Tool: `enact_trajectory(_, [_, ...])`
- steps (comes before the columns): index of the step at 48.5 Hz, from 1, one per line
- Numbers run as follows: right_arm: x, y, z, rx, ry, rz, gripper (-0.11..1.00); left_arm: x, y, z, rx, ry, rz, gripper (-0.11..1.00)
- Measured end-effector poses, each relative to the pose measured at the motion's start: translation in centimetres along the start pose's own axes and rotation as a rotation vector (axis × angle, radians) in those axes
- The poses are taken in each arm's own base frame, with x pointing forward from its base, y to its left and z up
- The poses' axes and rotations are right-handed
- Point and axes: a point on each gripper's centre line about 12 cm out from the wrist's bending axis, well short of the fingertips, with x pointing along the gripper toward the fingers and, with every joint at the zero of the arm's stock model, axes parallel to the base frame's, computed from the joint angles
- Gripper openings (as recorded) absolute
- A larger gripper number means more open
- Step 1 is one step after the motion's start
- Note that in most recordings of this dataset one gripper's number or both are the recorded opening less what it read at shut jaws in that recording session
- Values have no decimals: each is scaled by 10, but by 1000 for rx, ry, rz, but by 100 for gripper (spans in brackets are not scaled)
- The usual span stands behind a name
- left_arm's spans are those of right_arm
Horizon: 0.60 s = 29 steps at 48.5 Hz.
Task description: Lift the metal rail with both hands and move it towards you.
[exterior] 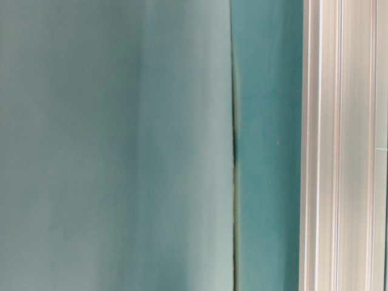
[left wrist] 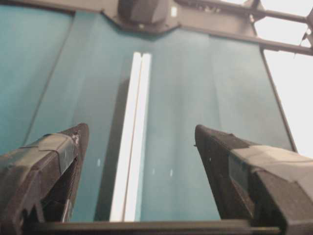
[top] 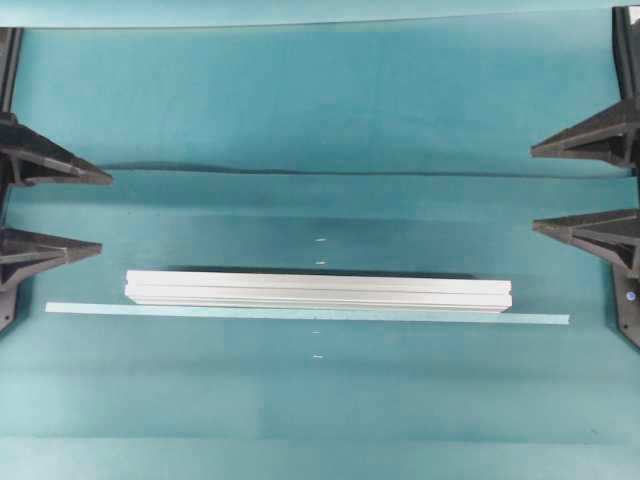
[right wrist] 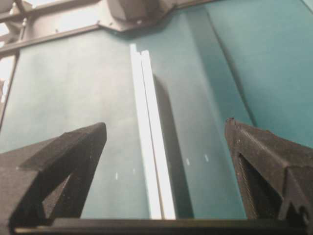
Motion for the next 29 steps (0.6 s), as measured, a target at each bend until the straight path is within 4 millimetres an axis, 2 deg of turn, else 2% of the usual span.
enact_trajectory(29, [-3,0,-1,3,-33,5,99,-2,0,-2,0,-3,0,88])
